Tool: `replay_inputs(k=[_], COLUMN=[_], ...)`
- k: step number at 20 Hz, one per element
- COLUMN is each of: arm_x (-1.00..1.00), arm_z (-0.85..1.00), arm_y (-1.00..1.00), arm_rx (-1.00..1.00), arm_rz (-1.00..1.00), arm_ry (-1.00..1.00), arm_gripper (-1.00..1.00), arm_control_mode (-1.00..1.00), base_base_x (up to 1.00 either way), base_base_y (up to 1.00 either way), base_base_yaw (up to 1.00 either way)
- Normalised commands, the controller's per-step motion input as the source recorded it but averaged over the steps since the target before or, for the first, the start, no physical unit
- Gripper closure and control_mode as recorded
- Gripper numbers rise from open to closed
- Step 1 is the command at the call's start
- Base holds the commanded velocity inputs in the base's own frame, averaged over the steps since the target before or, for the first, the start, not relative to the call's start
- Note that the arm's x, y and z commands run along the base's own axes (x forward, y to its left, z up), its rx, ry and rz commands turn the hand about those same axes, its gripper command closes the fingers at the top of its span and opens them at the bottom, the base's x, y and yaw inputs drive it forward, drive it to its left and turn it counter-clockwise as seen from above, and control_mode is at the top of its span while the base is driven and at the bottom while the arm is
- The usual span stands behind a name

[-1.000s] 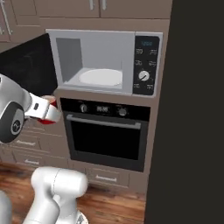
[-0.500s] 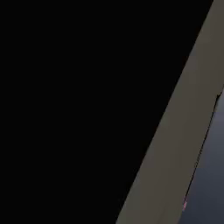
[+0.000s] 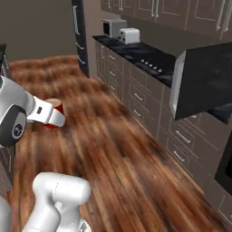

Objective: Pick the cup of tea, navigate to the dining table, and place it on the saucer.

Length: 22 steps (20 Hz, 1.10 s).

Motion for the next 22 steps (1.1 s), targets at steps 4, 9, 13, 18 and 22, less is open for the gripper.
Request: replay_inputs(k=[4,9,13,18,22], arm_x=[0.0,0.0,0.0,0.0,0.0], arm_z=[0.0,0.0,0.0,0.0,0.0], arm_y=[0.0,0.0,0.0,0.0,0.0], arm_rx=[0.0,0.0,0.0,0.0,0.0], arm_rz=[0.0,0.0,0.0,0.0,0.0], arm_ry=[0.0,0.0,0.0,0.0,0.0], arm_gripper=[1.0,1.0,1.0,1.0,1.0], arm_control_mode=[1.0,1.0,1.0,1.0,1.0], base_base_x=[-0.11,0.02,0.42,0.98,1.0], base_base_y=[0.0,0.0,0.0,0.27,0.74], base_base_yaw=[1.0,1.0,0.96,0.43,0.0])
